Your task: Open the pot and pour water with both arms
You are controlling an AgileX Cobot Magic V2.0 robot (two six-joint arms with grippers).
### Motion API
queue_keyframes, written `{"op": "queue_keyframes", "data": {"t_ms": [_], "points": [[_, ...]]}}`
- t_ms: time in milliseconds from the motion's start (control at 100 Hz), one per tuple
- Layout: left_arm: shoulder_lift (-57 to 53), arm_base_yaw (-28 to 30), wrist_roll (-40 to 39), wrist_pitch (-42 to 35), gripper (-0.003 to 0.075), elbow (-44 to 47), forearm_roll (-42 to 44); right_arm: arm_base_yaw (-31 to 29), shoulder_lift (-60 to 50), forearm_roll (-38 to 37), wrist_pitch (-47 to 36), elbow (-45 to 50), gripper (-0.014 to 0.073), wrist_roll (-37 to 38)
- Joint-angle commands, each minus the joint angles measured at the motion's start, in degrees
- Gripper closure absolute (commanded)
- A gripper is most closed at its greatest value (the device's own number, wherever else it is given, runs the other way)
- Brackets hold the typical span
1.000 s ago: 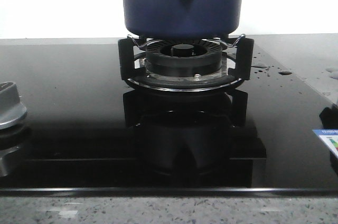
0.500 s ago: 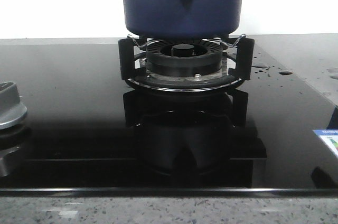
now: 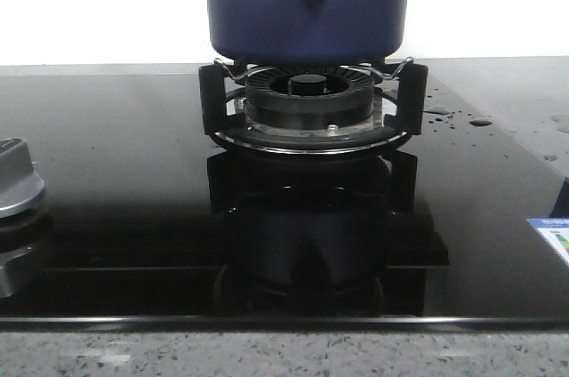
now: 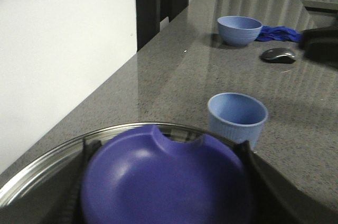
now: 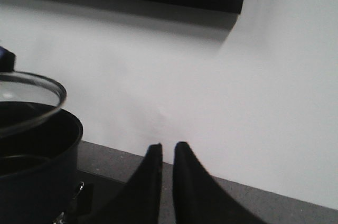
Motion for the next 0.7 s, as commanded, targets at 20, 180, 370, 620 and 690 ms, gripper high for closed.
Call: {"op": "queue_keyframes", "data": {"t_ms": [20, 180, 370, 620, 690], "points": [[-0.8, -0.5, 0.9, 0.1, 0.051, -1.8, -7.1, 0.3, -1.5, 1.7, -2.3, -1.8, 0.0657, 0.0], [1.2, -0.5, 3.2, 0.3, 0.051, -1.8, -8.0, 0.3, -1.9, 1.7, -2.3, -1.8, 0.0657, 0.0], [2.4, -0.5, 5.7, 0.1, 0.0486, -1.8, -8.6, 0.3, -1.9, 1.7, -1.6, -1.8, 0.0657, 0.0], [2.5, -0.5, 5.9, -0.2, 0.0155, -1.8, -11.1, 0.3, -1.9, 1.7, 0.0, -1.8, 0.0657, 0.0], [1.7, -0.2, 5.9, 1.2, 0.0153, -1.8, -13.3, 0.3, -1.9, 1.7, 0.4, -1.8, 0.0657, 0.0]]}}
